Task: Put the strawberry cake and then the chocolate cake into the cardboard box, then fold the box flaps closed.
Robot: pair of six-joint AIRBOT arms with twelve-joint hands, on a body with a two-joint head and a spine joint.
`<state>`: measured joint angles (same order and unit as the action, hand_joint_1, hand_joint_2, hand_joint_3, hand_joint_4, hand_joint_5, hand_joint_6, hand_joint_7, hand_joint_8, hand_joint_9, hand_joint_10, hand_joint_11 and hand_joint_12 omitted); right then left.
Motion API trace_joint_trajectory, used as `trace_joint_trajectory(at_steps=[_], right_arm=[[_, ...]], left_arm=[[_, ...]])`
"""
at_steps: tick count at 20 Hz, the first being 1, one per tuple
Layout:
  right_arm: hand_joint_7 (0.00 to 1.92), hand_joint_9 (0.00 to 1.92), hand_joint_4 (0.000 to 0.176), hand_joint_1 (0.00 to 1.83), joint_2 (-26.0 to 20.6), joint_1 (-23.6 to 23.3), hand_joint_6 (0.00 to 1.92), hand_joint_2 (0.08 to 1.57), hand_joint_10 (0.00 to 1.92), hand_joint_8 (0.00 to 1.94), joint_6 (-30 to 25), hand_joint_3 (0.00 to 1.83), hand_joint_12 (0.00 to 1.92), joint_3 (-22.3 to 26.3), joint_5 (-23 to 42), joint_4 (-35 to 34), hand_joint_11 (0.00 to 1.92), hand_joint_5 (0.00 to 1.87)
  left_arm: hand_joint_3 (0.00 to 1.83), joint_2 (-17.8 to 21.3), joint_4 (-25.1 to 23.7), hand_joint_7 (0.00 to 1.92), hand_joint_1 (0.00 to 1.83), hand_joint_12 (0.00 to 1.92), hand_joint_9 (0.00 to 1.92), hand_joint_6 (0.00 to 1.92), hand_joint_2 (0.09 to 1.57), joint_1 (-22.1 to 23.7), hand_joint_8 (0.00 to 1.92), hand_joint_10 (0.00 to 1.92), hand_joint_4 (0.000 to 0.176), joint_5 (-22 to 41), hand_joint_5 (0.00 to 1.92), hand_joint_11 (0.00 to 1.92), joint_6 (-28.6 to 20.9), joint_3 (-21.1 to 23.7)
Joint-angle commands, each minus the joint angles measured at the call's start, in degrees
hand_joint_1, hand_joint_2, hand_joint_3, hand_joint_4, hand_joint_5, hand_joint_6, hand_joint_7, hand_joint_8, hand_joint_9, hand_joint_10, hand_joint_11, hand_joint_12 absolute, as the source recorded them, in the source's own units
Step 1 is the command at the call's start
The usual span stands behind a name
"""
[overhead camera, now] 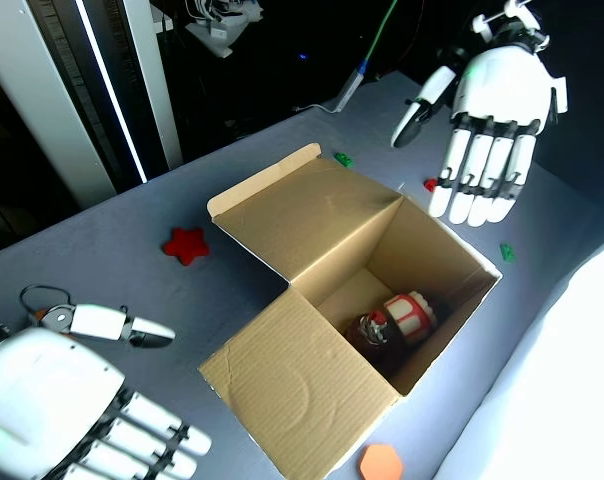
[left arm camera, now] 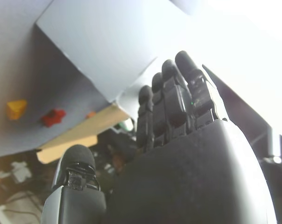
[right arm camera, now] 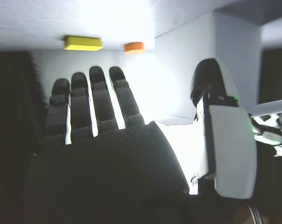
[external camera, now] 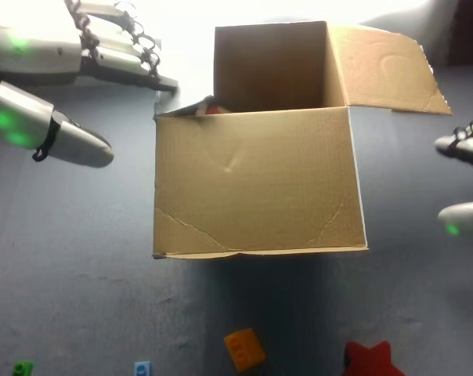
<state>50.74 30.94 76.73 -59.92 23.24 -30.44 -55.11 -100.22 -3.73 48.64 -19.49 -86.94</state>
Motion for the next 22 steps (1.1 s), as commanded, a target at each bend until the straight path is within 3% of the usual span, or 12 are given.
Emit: trace_joint_trajectory(at_steps=[1,2,3,8,13,15,22], right_arm=[[0.08,0.05,0.000,0.00,-0.16,-0.30,0.01,1.12,0.01,0.01,-0.22,0.00,0.02,-0.21,6.31,0.95,0.02,0.07],[0.11,0.07,0.000,0.00,0.19,-0.29,0.01,1.12,0.02,0.02,-0.15,0.00,0.03,-0.21,6.56,0.96,0.03,0.08],[0.14,0.10,0.000,0.00,0.58,-0.29,0.00,1.12,0.00,0.01,-0.19,0.00,0.19,-0.21,7.12,0.96,0.01,0.12],[0.16,0.11,0.000,0.00,2.10,-1.22,0.01,1.14,0.01,0.01,-1.96,0.01,0.18,-0.50,11.45,6.19,0.00,0.15],[0.17,0.13,0.000,0.00,0.14,-4.94,0.01,1.16,0.01,0.00,-6.62,0.01,0.12,0.58,15.09,9.83,0.00,0.16],[0.20,0.15,0.000,0.00,-0.84,-6.07,0.01,1.15,0.01,0.01,-8.11,0.00,0.25,1.99,16.63,11.72,0.00,0.18],[0.14,0.11,0.000,0.00,-2.49,-12.45,0.00,1.16,0.00,0.00,-8.83,0.00,0.22,6.68,17.33,12.75,0.00,0.13]], left_arm=[[0.00,0.37,3.34,0.22,0.00,0.88,0.25,0.00,1.19,0.81,0.00,0.00,0.016,-0.23,0.19,0.00,0.01,0.15],[0.00,0.22,3.18,0.22,0.00,0.89,0.24,0.00,1.18,0.80,0.00,0.00,0.020,-0.47,0.19,0.00,0.01,0.31],[0.00,-0.16,2.90,0.22,0.00,0.90,0.24,0.01,1.18,0.80,0.00,0.00,0.022,-0.82,0.21,0.00,0.01,0.35],[0.00,-1.90,-0.19,0.21,0.00,0.90,0.24,0.00,1.16,0.63,0.00,0.01,0.037,-2.56,0.22,0.00,0.05,0.59],[0.00,-2.42,-1.73,0.23,0.00,0.94,0.26,0.01,1.17,-1.50,0.00,0.01,0.021,-3.40,0.25,0.00,0.25,1.23],[0.00,-2.49,-1.75,0.23,0.00,0.94,0.26,0.01,1.17,-2.43,0.00,0.01,0.016,-3.40,0.24,0.00,0.25,1.23],[0.01,-2.48,-1.06,0.24,0.00,0.89,0.26,0.00,1.19,-1.47,0.00,0.00,0.018,-3.24,0.25,0.00,0.14,0.51]])
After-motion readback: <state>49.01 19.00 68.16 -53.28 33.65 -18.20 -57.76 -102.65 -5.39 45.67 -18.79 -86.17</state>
